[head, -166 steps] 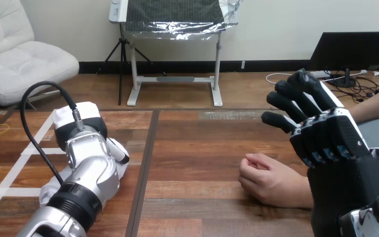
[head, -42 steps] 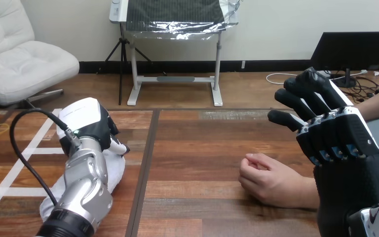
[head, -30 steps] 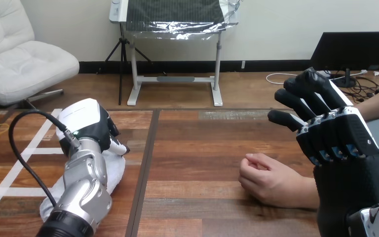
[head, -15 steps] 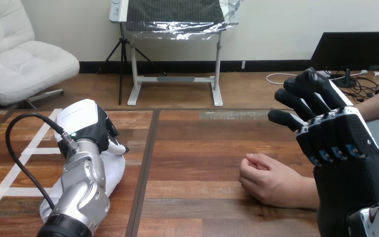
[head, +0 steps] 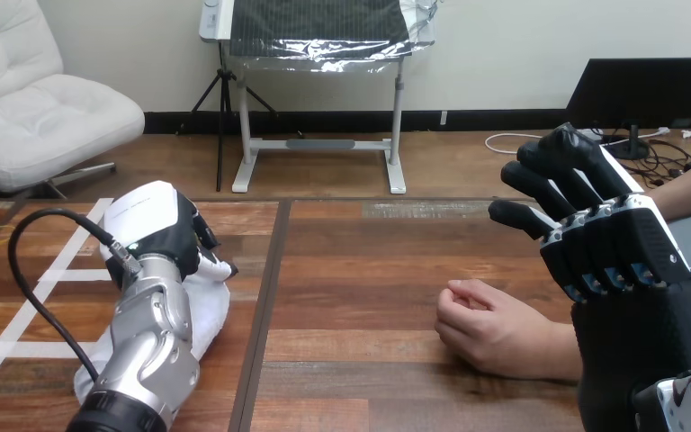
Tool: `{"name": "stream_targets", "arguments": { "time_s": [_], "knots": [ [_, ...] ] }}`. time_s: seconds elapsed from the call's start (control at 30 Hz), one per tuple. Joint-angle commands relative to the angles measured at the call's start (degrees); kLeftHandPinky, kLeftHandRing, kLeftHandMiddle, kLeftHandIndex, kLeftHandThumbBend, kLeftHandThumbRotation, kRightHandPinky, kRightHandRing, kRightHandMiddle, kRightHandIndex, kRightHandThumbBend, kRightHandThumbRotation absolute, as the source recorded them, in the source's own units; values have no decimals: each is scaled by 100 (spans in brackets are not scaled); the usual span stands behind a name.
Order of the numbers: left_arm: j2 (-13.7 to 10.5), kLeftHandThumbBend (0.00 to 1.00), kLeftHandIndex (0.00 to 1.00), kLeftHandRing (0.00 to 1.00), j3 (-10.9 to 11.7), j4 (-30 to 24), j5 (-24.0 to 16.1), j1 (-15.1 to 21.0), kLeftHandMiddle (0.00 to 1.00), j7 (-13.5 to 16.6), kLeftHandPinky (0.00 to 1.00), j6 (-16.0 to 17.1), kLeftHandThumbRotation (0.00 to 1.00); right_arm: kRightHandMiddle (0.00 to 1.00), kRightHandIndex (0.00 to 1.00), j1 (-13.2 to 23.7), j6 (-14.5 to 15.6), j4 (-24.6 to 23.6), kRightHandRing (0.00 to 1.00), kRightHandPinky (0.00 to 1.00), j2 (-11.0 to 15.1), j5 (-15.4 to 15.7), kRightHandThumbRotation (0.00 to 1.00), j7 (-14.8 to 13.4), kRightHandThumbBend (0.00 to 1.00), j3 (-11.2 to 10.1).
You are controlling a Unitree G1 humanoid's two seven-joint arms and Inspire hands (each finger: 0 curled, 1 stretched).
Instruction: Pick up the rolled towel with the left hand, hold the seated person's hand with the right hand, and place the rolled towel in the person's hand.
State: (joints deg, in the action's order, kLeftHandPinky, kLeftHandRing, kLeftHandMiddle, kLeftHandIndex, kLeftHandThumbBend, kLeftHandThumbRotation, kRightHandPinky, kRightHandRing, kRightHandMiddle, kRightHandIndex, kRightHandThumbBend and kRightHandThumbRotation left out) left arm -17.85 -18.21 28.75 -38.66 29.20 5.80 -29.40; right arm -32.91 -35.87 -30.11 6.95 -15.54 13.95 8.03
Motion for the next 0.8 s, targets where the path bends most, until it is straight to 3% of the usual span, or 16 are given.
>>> {"name": "stream_targets", "arguments": {
  "time_s": [0.0,0.13,0.17,0.47,0.77],
  "knots": [
    [17,73,41,27,128,-364,26,157,36,16,19,-91,0,86,86,253,-29,-206,86,79,-32,35,100,-17,88,-60],
    [6,77,45,27,7,-378,-89,221,38,-144,18,-324,0,86,86,262,-33,-202,85,78,-33,49,100,-20,88,-69],
    [8,79,50,32,-4,-391,-101,225,43,-164,21,-364,3,86,85,261,-37,-199,85,78,-35,57,100,-22,88,-72],
    [-10,83,67,50,-212,-512,-376,240,61,-210,31,-694,21,86,86,228,-10,-221,85,78,-26,50,100,-22,89,-55],
    [-19,82,72,55,-213,-812,-447,166,65,-250,37,-806,33,86,86,206,14,-225,85,79,-41,70,100,-45,89,-52]
  ]
}}
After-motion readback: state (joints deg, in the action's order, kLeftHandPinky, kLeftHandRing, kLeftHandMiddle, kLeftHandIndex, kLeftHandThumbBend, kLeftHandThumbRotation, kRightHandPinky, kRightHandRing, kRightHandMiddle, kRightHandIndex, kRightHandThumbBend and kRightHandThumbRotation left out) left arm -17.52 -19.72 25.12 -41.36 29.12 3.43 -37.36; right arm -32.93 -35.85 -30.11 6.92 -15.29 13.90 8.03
